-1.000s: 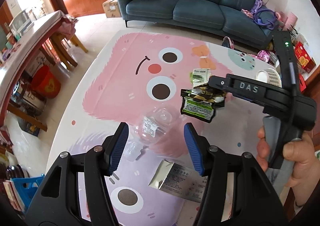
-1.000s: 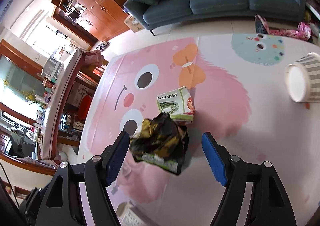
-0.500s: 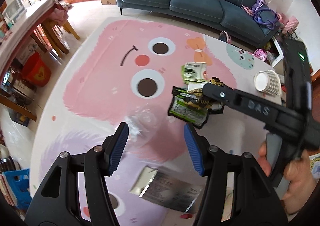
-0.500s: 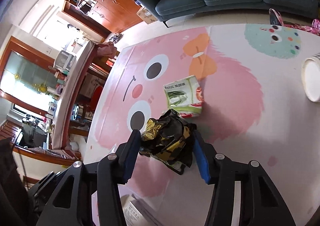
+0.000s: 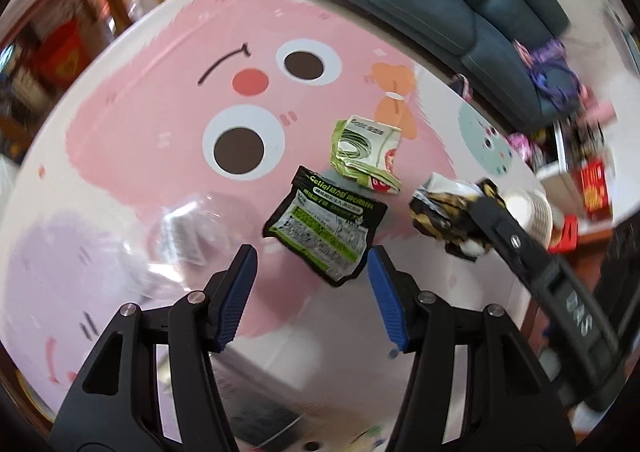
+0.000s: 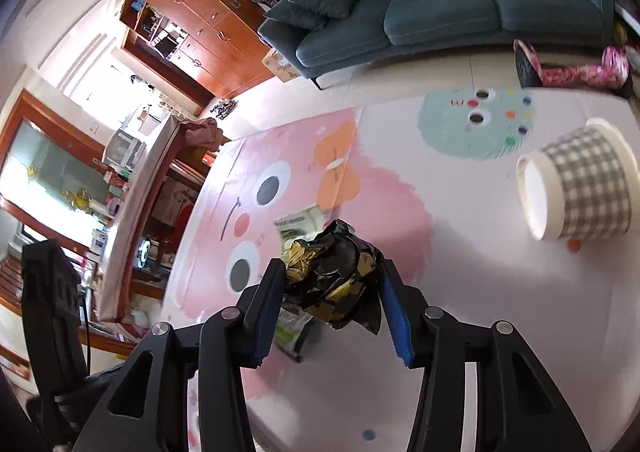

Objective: Collect trash
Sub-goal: 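Grasp the black snack bag with the right tool while the left tool grasps the green packet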

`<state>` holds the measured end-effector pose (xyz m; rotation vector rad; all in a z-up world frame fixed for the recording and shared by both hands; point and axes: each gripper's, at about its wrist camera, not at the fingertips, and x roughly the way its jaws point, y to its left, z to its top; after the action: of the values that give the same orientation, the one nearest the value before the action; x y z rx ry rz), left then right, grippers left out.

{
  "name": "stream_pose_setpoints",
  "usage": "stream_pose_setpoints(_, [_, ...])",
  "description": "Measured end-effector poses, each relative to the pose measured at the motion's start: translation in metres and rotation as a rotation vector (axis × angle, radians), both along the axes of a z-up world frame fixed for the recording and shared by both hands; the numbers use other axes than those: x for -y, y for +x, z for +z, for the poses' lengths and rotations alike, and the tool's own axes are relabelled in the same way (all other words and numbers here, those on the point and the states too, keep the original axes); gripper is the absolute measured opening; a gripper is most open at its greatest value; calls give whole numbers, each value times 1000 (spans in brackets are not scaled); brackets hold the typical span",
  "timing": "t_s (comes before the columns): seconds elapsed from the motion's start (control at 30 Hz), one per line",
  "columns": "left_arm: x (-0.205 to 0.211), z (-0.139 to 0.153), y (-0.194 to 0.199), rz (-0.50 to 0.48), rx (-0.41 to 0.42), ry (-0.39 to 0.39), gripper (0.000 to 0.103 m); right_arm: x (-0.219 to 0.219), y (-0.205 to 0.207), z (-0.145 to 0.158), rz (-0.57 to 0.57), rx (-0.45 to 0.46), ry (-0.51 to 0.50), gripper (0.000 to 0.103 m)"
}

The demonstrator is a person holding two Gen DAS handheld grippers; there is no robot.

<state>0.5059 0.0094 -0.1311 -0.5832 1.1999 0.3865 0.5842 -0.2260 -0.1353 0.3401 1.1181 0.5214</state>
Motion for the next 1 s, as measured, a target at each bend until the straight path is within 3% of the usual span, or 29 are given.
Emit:
stream_pose_setpoints(0.23, [-1, -33, 16, 148, -37, -43, 54, 2, 6, -2, 22, 57, -39, 47])
stream_pose_setpoints(0.47, [-3, -54, 22, 219, -70, -56, 53, -2, 8, -12, 36, 70, -65, 46])
stream_pose_setpoints(0.7, [4, -55, 27, 223, -57, -22, 21, -6, 8, -16, 38, 80, -71, 46])
stream_pose_setpoints(0.73, [6, -55, 27, 213, -53, -21, 12, -5, 7, -17, 37, 76, -70, 46])
stream_pose_setpoints(0.87, [15, -47, 23, 151, -43, 6, 4, -2, -1, -19, 32, 61, -69, 46])
stream_pose_setpoints(1.0, [24, -36, 8, 84, -43, 11, 4, 2, -14, -18, 29, 43, -60, 46])
